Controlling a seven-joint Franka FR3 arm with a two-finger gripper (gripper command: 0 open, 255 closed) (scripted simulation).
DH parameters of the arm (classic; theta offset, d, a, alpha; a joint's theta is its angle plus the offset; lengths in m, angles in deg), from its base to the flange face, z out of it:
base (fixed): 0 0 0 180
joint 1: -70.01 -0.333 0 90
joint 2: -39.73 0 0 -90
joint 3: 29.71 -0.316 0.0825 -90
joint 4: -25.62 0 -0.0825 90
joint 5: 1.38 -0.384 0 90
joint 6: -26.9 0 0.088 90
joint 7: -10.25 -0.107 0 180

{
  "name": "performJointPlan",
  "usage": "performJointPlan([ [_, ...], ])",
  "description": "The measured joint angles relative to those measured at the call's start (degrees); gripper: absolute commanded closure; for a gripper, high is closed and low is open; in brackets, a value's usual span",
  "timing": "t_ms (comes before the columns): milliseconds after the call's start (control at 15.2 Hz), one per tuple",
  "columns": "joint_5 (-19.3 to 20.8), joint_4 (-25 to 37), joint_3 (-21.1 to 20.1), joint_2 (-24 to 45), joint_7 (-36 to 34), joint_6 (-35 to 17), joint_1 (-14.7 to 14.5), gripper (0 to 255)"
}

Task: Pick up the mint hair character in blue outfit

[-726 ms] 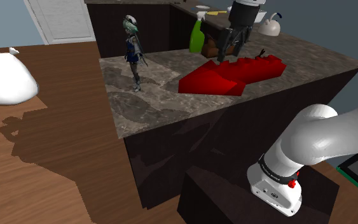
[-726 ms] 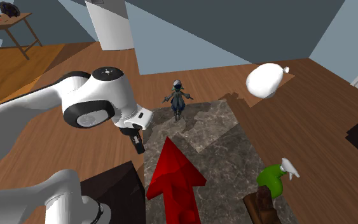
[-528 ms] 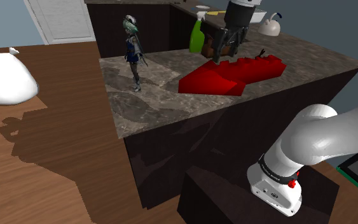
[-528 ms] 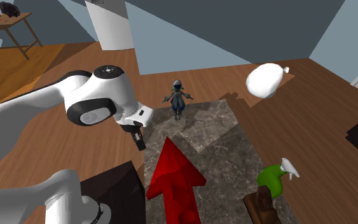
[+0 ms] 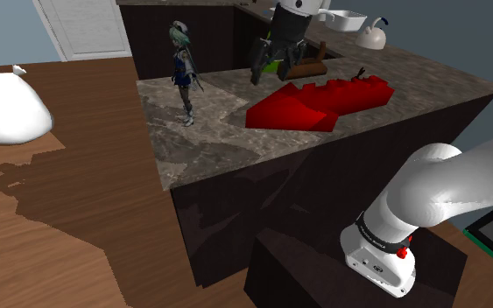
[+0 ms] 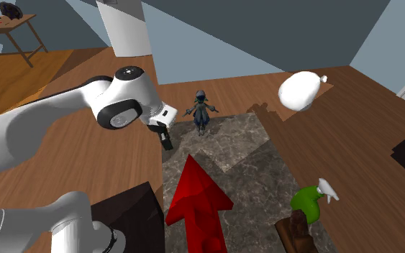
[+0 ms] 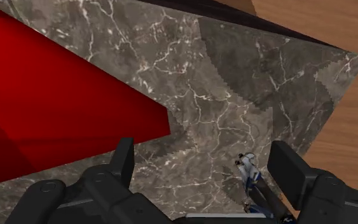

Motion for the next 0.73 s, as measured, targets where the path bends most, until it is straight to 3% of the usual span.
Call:
performJointPlan([
  [396,-0.61,5.09,-6.48,7.59,-10.13,-9.46,1.10,0],
  [726,2.20,11.44,-11.49,15.54,-18.68,-16.46,3.25,0],
])
